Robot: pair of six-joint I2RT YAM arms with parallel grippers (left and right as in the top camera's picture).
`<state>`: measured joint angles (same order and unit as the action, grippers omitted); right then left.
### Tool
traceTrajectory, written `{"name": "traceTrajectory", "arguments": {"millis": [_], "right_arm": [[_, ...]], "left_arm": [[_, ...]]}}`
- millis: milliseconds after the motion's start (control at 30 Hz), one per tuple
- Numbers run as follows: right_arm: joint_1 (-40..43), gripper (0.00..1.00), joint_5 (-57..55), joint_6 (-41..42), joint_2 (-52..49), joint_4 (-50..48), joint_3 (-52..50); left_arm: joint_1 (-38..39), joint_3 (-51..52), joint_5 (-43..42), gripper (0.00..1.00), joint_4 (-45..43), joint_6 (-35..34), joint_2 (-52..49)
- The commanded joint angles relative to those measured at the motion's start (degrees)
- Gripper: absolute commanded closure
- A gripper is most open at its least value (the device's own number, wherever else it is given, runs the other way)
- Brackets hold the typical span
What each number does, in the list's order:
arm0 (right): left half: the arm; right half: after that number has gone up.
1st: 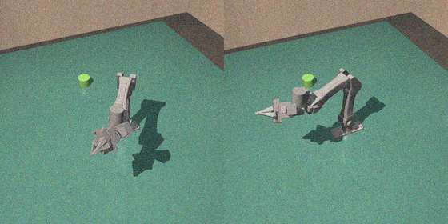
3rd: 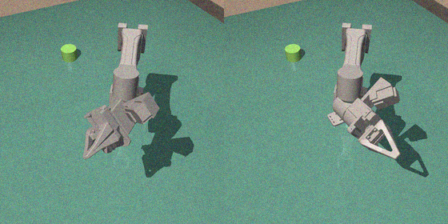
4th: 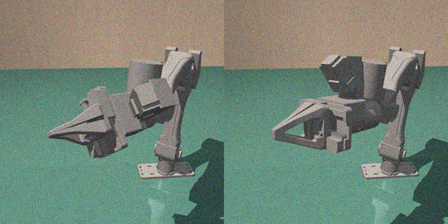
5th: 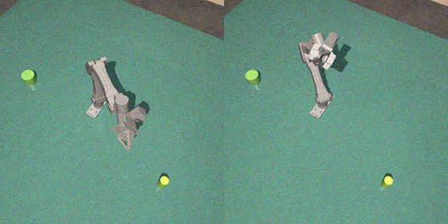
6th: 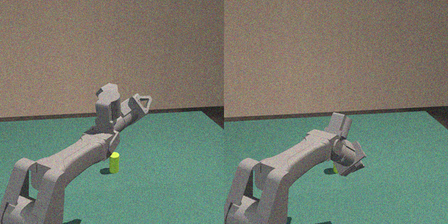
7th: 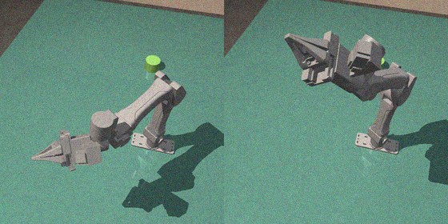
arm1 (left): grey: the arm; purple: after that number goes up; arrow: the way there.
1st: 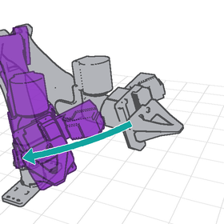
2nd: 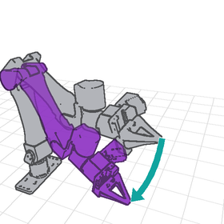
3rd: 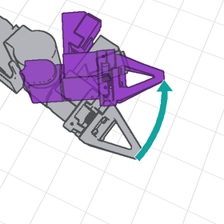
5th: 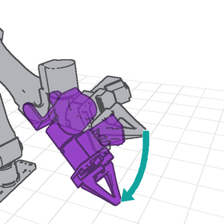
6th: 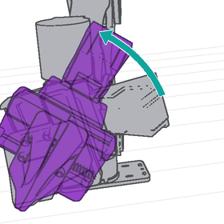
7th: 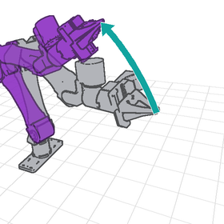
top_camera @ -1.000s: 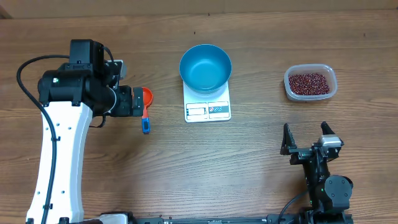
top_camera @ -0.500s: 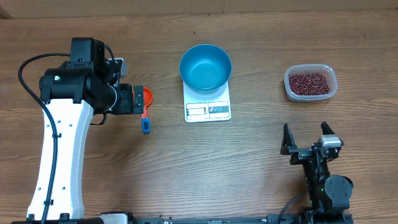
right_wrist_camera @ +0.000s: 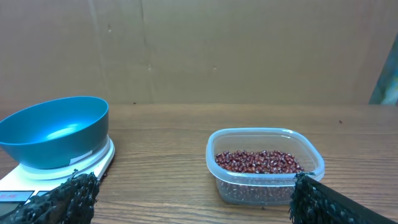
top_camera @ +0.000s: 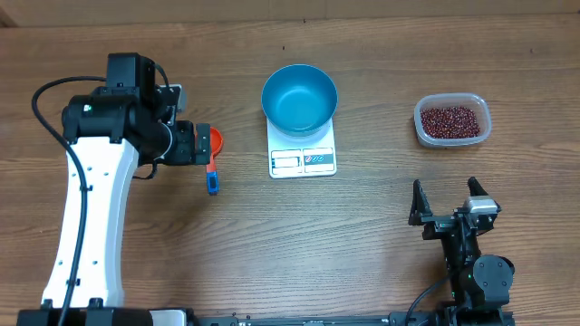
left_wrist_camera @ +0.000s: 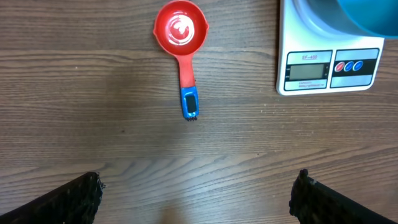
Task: Scoop item into bowl and weigh 150g on scale
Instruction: 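Move the left gripper forward over the red scoop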
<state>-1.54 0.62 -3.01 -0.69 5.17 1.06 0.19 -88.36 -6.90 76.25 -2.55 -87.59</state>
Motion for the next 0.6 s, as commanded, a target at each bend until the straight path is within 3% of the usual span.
{"name": "traceTrajectory", "arguments": {"millis": [0, 567], "right_arm": [[-0.3, 0.00, -0.6, -0.1, 0.5, -0.3, -0.6], [-0.3, 0.00, -0.6, -0.1, 0.5, -0.3, -0.6]], "left_arm": [[0.2, -0.6, -0.3, 0.00, -0.5, 1.3, -1.4], [0.2, -0.6, 0.3, 0.00, -2.0, 1.1, -10.5]]}}
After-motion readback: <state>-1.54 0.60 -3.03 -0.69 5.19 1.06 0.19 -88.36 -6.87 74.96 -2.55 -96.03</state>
